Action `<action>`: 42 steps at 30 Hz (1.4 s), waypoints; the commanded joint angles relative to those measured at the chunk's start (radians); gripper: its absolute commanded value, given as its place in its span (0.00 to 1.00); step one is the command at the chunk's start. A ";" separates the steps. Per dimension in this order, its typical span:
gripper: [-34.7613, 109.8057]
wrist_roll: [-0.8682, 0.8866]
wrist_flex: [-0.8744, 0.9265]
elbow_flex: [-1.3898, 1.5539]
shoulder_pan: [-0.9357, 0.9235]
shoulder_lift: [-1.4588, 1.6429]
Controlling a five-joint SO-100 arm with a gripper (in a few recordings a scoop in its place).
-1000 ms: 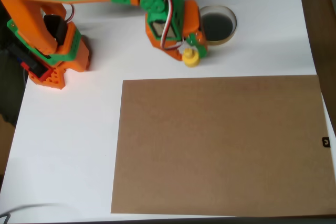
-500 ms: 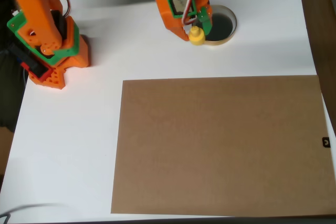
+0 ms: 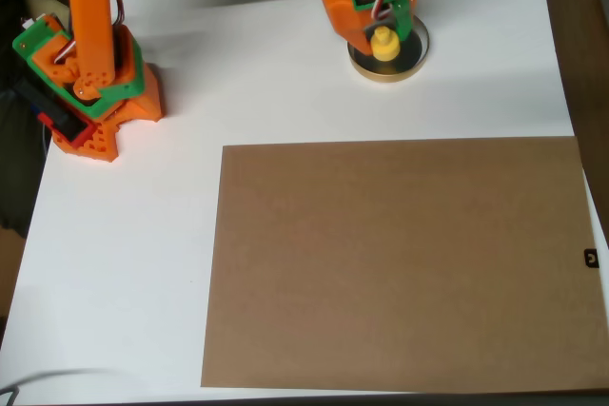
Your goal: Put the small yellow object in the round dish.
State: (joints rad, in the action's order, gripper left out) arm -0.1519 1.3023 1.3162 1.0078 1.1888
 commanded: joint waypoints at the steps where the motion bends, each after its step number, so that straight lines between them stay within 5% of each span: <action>1: 0.24 0.003 0.015 -0.112 0.023 0.009; 14: 0.24 0.043 0.058 -0.158 0.057 -0.044; 27: 0.42 0.025 0.075 -0.138 0.069 0.012; 42: 0.42 -0.207 0.109 0.267 -0.179 0.555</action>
State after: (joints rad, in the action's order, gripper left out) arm -0.3068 1.4036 1.5002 0.8943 1.5278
